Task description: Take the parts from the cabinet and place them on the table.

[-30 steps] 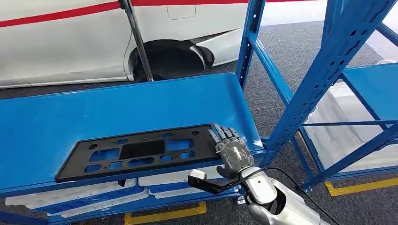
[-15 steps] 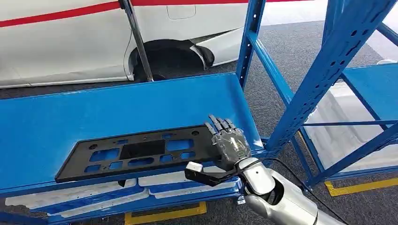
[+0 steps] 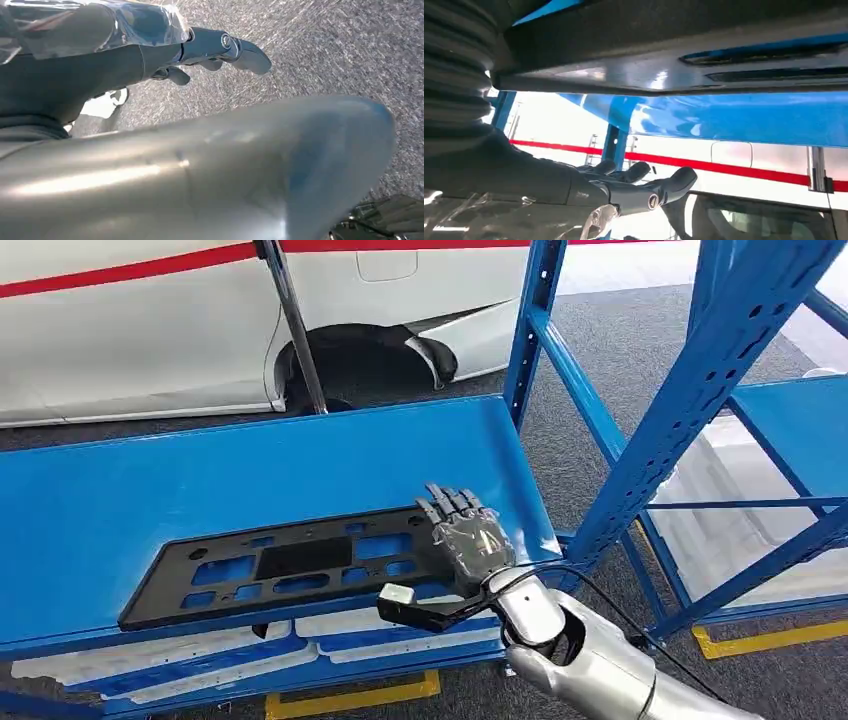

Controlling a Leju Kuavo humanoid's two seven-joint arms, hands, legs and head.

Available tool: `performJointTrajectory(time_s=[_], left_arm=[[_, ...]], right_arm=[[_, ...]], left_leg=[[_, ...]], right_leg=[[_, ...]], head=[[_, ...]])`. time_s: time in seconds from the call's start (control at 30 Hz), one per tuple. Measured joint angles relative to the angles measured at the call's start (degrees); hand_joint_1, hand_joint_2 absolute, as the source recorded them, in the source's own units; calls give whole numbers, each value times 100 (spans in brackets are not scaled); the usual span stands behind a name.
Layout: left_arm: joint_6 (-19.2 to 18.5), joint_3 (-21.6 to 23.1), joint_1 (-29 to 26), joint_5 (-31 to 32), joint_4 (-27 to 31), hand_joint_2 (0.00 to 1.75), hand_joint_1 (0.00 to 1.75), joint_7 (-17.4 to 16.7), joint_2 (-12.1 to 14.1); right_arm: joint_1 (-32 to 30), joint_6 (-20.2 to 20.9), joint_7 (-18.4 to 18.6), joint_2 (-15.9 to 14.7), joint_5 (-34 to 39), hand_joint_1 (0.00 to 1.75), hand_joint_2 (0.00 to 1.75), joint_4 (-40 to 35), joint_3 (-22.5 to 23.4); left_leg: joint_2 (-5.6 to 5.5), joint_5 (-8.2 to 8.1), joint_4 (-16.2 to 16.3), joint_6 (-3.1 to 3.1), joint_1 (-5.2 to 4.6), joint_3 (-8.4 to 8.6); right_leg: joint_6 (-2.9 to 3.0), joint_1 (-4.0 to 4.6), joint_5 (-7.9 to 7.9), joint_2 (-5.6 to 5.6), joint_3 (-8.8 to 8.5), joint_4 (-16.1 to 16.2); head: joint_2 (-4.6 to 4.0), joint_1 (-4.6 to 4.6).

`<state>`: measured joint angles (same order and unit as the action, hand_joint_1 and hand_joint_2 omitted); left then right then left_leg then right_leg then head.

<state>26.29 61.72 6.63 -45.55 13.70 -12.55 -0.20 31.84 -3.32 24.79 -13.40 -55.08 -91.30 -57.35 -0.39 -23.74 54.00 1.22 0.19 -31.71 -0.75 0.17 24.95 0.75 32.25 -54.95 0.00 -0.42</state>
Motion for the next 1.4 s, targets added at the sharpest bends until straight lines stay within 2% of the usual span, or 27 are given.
performJointTrajectory(time_s=[0.43, 0.87, 0.97, 1.1, 1.2, 1.4], left_arm=[[70, -13, 81, 409, 0, 0, 0, -46, 24], [-42, -4, 110, 435, 0, 0, 0, -118, 11], [-39, 9, 74, 542, 0, 0, 0, -79, -7], [18, 158, 131, 839, 0, 0, 0, -79, -31], [184, 212, 184, 732, 0, 0, 0, 40, -46], [295, 219, 144, 485, 0, 0, 0, 321, -48]], right_arm=[[36, -22, 74, 74, -136, 0, 175, 85, -83], [99, 247, -133, 256, -129, 0, 175, 94, -258], [53, 337, 186, 249, -223, 0, 175, 30, -269], [-419, 374, 693, -40, -413, 0, 175, -350, -126], [-728, 393, 577, -330, -352, 0, 175, -579, 103], [-813, 400, 433, -490, -310, 0, 175, -656, 359]], left_leg=[[0, 0, 0, 0, 0, 1], [1, 0, 0, 0, 0, 3], [1, 0, 1, 0, 0, 9], [-9, 0, 3, 0, -1, 10], [1, -2, 2, 2, -3, 4], [10, -3, 2, 3, -3, 11]], right_leg=[[0, 0, 0, 0, 1, -1], [0, 0, 0, 1, -1, 1], [0, 0, 0, 2, -2, 2], [0, 0, 1, -8, -8, 3], [-1, -3, 0, 5, -3, 2], [-1, -5, 0, 14, -5, 2]], head=[[0, 0], [0, 0], [0, -2], [0, -2], [0, -2], [0, -2]])
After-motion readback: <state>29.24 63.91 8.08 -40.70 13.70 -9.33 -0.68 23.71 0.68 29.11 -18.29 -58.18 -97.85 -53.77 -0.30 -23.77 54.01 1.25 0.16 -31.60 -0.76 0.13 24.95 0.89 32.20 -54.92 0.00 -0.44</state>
